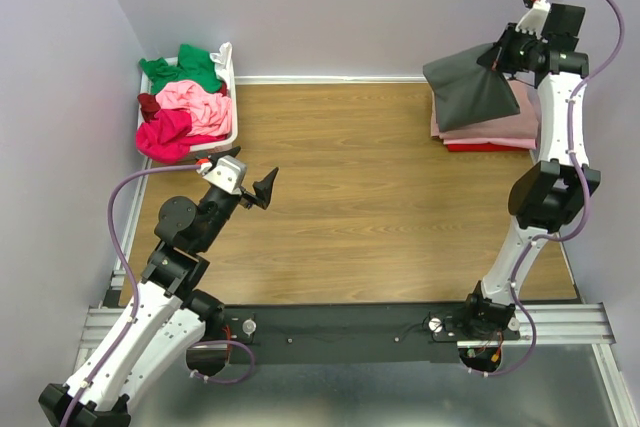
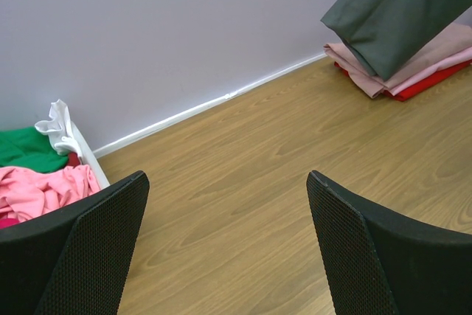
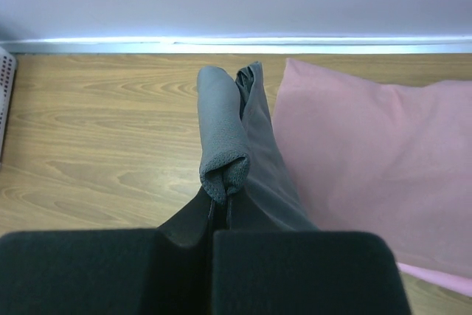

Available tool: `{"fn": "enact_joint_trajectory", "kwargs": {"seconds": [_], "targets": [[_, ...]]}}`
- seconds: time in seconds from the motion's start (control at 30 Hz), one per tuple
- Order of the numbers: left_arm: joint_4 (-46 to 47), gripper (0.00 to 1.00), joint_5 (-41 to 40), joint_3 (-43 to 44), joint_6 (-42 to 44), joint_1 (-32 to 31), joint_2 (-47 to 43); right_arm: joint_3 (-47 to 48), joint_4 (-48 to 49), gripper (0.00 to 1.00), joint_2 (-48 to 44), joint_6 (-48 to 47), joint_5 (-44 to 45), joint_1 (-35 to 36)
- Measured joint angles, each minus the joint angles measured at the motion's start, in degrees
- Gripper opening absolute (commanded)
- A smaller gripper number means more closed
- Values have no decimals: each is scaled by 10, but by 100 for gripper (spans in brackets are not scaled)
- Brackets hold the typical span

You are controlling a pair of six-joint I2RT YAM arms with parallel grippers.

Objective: Fold and stack the t-shirts
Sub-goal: Neatly place the folded tshirt to the corner

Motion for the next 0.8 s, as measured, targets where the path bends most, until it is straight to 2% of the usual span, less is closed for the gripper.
{"fn": "enact_joint_trajectory", "kwargs": {"seconds": [0.43, 0.8], "targets": [[0, 95, 0, 0, 0, 0, 5, 43, 0, 0, 65, -24, 57, -2], [0, 95, 4, 0, 0, 0, 11, 44, 9, 0, 88, -60, 118, -2]]}}
